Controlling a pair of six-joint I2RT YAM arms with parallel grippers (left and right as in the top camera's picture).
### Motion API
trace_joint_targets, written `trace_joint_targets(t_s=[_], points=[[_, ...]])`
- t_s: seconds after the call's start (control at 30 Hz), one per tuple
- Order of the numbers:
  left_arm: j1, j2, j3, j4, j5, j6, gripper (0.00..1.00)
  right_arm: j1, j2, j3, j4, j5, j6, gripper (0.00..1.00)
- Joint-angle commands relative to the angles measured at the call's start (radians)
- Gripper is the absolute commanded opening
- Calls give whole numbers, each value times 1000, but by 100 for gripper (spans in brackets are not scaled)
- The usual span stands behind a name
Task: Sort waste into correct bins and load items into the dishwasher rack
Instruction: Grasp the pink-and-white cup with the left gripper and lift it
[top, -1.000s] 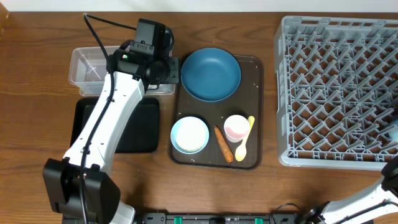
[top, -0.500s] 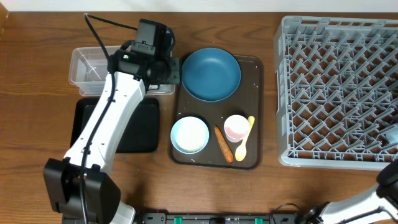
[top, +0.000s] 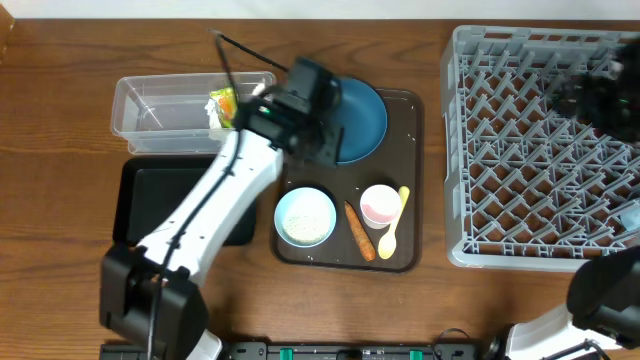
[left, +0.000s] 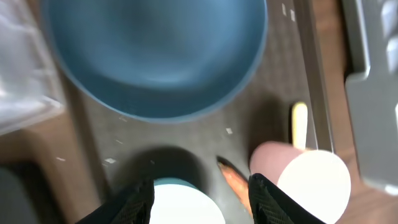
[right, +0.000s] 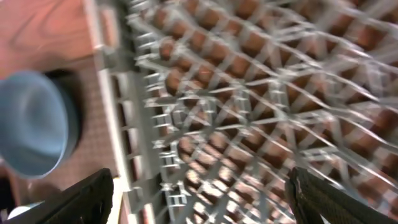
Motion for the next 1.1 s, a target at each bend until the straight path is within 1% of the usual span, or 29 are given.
trace_joint_targets(t_s=[0.0,0.13,0.27,0.67,0.73,0.77,0.83,0.93,1.07], points=[[-47,27,-36,-5,-5,10,52,68,7,-10,7,-7,-28,89],[-100,40,-64,-5,-5,6,52,135,8,-10,12,35,-29,90],[-147,66,-70,-2,-5,6,52,173,8,-10,13,40,-29,90],[-229,154,-72,10,-5,2,51,176,8,-10,8,40,-29,91],[-231,169,-72,14,-5,3,43,176,8,-10,8,39,-29,91],[-231,174,-72,18,-6,3,34,176,8,-10,8,39,-29,91],[-230,174,-72,32,-6,3,22,176,8,-10,8,40,-29,91],[-230,174,-72,58,-6,3,13,176,8,-10,8,40,-29,92],[-229,174,-72,68,-6,3,6,175,8,-10,6,40,-29,92]])
